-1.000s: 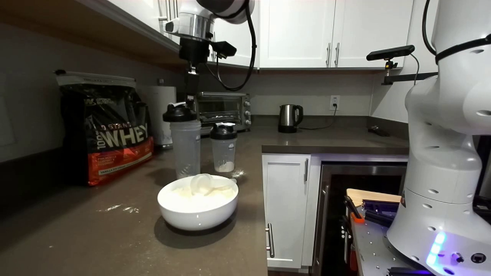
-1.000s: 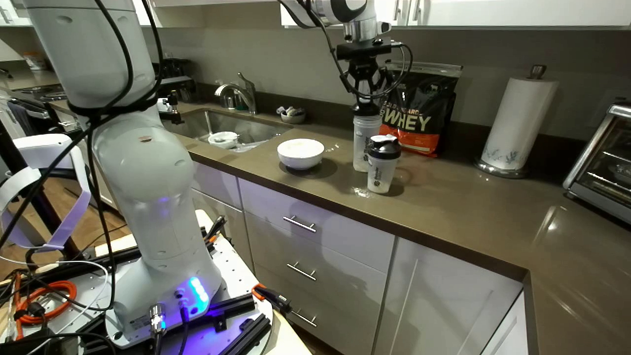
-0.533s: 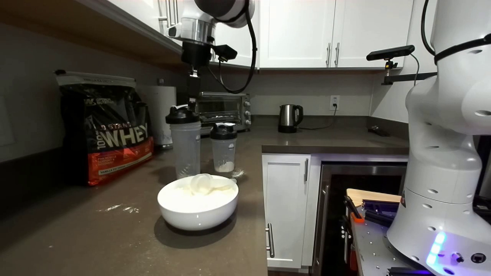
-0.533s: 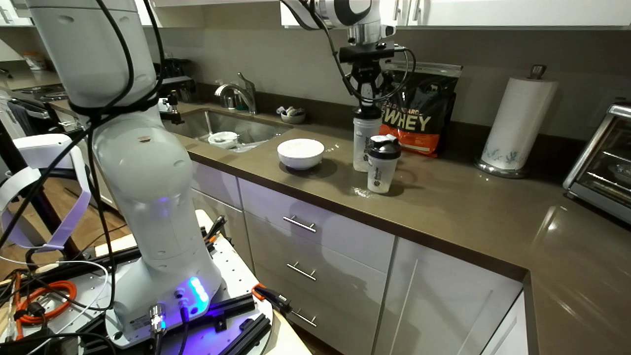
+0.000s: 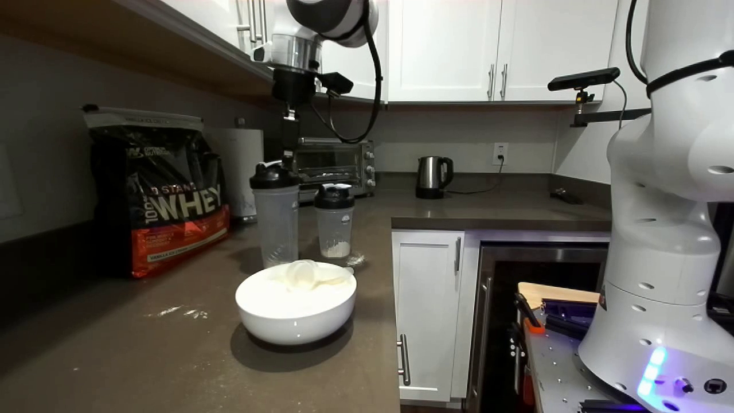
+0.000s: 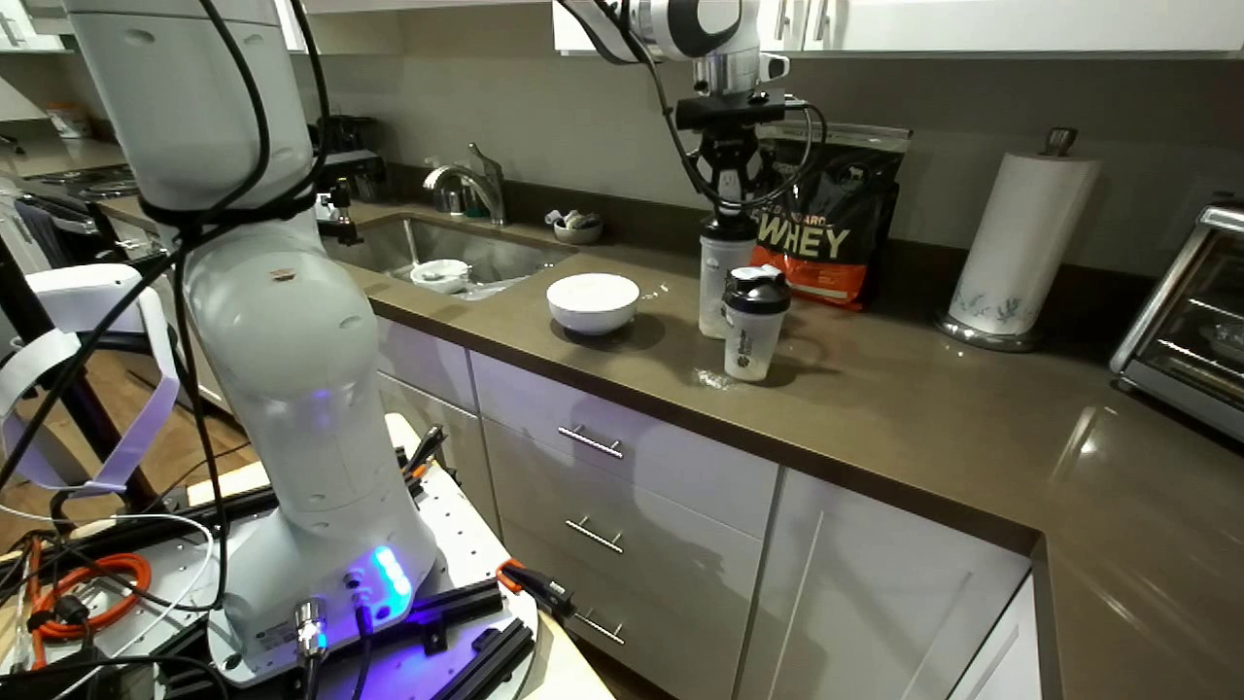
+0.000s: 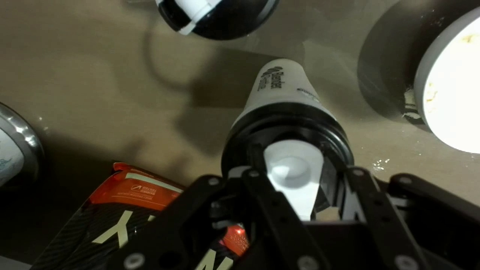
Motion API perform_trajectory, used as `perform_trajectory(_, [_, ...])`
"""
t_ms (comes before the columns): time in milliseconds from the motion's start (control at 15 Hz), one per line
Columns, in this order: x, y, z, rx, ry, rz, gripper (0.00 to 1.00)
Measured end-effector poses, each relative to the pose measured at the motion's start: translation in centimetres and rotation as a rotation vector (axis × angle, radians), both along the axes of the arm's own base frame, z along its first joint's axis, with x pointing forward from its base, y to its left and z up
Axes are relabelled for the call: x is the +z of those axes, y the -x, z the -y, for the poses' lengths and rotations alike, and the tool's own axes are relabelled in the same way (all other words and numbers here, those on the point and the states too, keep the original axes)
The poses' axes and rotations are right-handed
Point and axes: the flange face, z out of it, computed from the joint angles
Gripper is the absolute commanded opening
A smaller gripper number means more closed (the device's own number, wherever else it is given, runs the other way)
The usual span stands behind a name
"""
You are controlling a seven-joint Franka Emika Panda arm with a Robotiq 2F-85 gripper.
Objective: Pick the lid on the counter and put it on the bigger cup
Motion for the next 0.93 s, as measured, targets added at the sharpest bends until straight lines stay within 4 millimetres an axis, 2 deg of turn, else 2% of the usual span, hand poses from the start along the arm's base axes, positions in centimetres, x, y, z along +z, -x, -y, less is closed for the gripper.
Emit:
perform_trajectory(200, [-0.17, -0.10, 0.05, -0.005, -0.007, -0.003, 0.13])
perform_trajectory(267, [-0.19, -0.13, 0.05, -0.007, -0.011, -0.003, 0.36])
perform_trajectory(333, [-0.21, -0.16, 0.04, -0.009, -0.016, -0.003, 0.63])
perform_trajectory(467, [-0.20, -0.19, 0.04, -0.013, -0.022, -0.003, 0.66])
perform_trajectory(800, [-0.12, -0.19, 0.06, -0.014, -0.023, -0.002, 0.97])
perform_trajectory(933, [0.12, -0.14, 0.05, -0.013, -0.023, 0.002, 1.00])
